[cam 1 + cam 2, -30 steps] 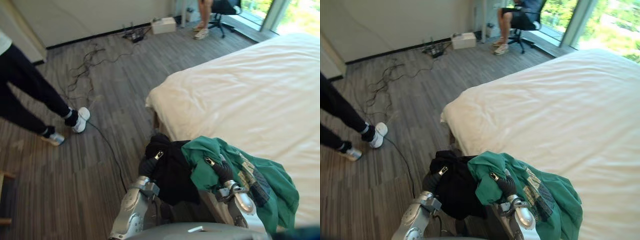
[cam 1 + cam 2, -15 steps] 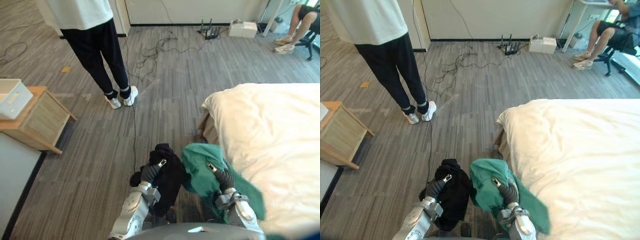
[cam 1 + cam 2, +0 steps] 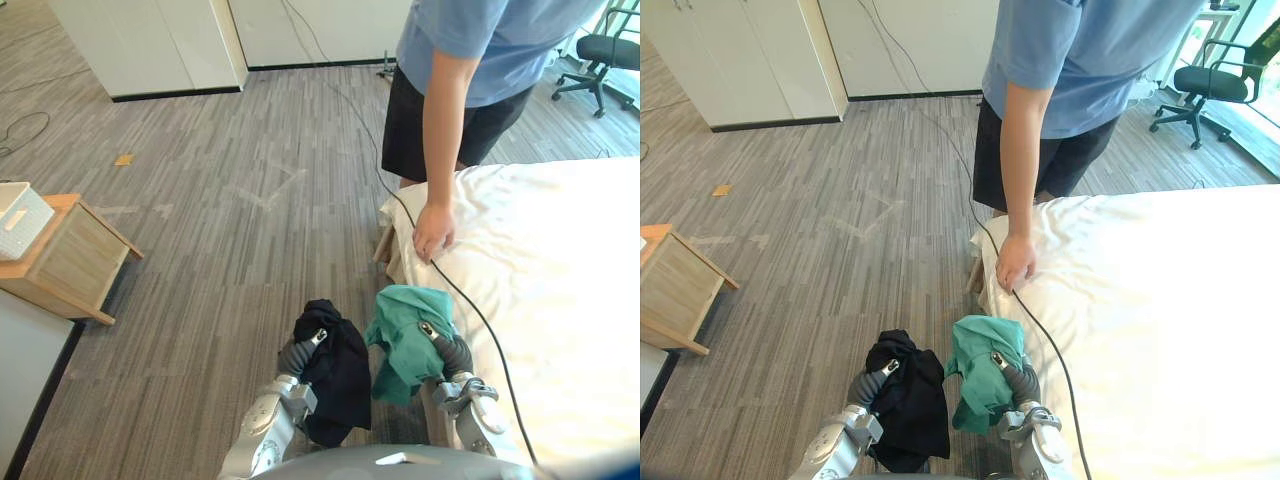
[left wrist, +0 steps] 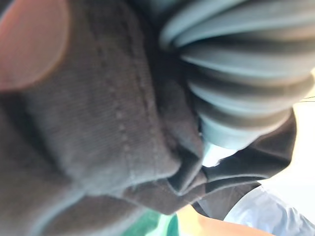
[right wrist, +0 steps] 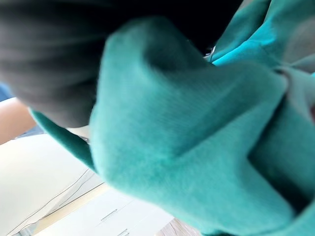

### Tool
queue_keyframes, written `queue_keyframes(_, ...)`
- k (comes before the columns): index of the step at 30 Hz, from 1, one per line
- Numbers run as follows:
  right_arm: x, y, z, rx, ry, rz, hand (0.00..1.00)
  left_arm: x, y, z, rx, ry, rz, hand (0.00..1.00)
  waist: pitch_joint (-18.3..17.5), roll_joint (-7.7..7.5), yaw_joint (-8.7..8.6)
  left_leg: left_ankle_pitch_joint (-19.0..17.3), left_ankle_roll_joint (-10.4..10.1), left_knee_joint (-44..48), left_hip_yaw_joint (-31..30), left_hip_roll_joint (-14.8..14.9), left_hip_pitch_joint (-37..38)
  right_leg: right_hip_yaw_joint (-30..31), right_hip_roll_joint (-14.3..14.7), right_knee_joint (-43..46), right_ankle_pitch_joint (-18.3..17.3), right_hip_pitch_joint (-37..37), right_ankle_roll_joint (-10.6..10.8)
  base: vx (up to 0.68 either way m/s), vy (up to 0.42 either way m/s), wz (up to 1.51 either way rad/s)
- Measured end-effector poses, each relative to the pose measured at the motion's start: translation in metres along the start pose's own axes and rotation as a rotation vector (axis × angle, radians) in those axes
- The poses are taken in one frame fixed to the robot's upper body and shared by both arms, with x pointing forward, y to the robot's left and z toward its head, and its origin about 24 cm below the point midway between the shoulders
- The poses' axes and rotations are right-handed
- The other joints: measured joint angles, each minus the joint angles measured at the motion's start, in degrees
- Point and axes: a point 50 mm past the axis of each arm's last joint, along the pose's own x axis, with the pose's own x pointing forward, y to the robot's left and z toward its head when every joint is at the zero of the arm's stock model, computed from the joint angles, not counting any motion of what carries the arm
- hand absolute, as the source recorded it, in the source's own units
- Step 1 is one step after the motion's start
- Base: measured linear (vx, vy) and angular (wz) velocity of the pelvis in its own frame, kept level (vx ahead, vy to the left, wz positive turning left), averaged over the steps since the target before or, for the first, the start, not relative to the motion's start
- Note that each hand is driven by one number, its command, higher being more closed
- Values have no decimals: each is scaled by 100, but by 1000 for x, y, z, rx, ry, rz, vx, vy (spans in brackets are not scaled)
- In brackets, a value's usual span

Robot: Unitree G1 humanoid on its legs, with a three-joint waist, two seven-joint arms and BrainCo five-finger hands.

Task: Tidy the bed and pick cloth on bed and put in laundry

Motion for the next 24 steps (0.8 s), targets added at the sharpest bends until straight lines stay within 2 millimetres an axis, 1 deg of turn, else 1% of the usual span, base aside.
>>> queue_keyframes(2, 0, -1, -1, 0, 5, -2, 100, -1, 1, -1, -1, 5, 4, 100, -1, -3, 2, 0, 0, 0, 1, 0, 1, 0, 0, 0, 0, 5, 0, 0, 0, 0)
queue_keyframes(6, -7, -6, -16, 11, 68, -34, 100, -9, 8, -23, -5, 87, 55, 100, -8, -27, 5, -2, -4, 0, 21, 1, 12, 0, 0, -7, 0, 12, 0, 0, 0, 0)
queue_keyframes(7, -12, -9, -23, 25, 95, -54, 100, -14, 10, -31, -20, 114, 82, 100, -4, -34, 12, -8, -12, 0, 31, 1, 34, 1, -3, -16, 0, 19, 0, 0, 0, 0)
queue_keyframes(8, -14, -10, -26, 30, 106, -60, 100, -16, 12, -34, -26, 120, 97, 100, 0, -39, 16, -12, -18, 0, 36, 1, 45, 2, -5, -17, 0, 26, 0, 0, 0, -4)
queue_keyframes(11, -26, -9, -41, 51, 166, -71, 100, -29, 17, -52, -40, 172, 162, 100, 36, -102, 27, -29, -35, 0, 39, 3, 108, -9, -8, -43, -2, 92, 3, 0, 0, -1)
queue_keyframes(13, -29, -10, -47, 68, 189, -86, 100, -33, 19, -58, -51, 189, 208, 100, 62, -135, 34, -32, -32, 1, 32, -2, 110, -49, -23, -40, -16, 88, 23, 0, 0, 3)
queue_keyframes(15, -30, -8, -48, 70, 196, -83, 100, -34, 20, -59, -47, 188, 219, 100, 80, -163, 38, -51, -11, 3, 22, -19, 110, -70, -49, 24, -62, 63, 62, -1, 2, 5)
queue_keyframes(17, -29, -8, -47, 68, 190, -80, 100, -33, 20, -57, -43, 177, 232, 100, 122, -234, 47, -114, -20, 8, 10, -80, 113, -121, -136, 240, -209, -18, 190, -1, 16, 6)
queue_keyframes(18, -29, -9, -46, 63, 183, -81, 100, -32, 20, -56, -41, 169, 236, 100, 139, -267, 56, -170, 55, 10, 11, -142, 116, -135, -234, 487, -307, -128, 329, 26, 56, -7)
queue_keyframes(19, -28, -10, -44, 57, 173, -80, 100, -30, 20, -54, -39, 152, 241, 100, 154, -276, 117, -221, 98, 7, 55, -197, 108, -133, -332, 864, -379, -322, 360, 26, 51, -22)
queue_keyframes(20, -28, -11, -44, 53, 173, -81, 100, -29, 20, -52, -39, 142, 243, 100, 178, -258, 170, -250, 114, 8, 83, -197, 105, -138, -369, 1153, -383, -459, 367, 41, 70, -39)
queue_keyframes(21, -25, -10, -42, 47, 162, -71, 100, -28, 22, -49, -40, 124, 250, 100, 269, -207, 217, -247, 114, 37, 152, -180, 132, -229, -469, 1857, -343, -800, 433, 49, 73, -24)
queue_keyframes(22, -24, -8, -42, 52, 155, -69, 100, -26, 22, -45, -39, 97, 250, 100, 352, -261, 176, -220, 212, 51, 139, -152, 240, -365, -587, 2425, -324, -1032, 482, 49, 73, -3)
queue_keyframes(23, -24, -6, -43, 56, 156, -65, 100, -24, 24, -41, -30, 80, 250, 100, 422, -274, 181, -245, 236, 93, 111, -136, 295, -476, -639, 2512, -381, -1032, 443, 93, 47, 22)
queue_keyframes(24, -26, -2, -47, 61, 171, -51, 100, -25, 28, -39, -18, 73, 256, 100, 464, -282, 167, -353, 226, 220, 50, -75, 323, -582, -673, 2379, -511, -1004, 383, 102, 5, 18)
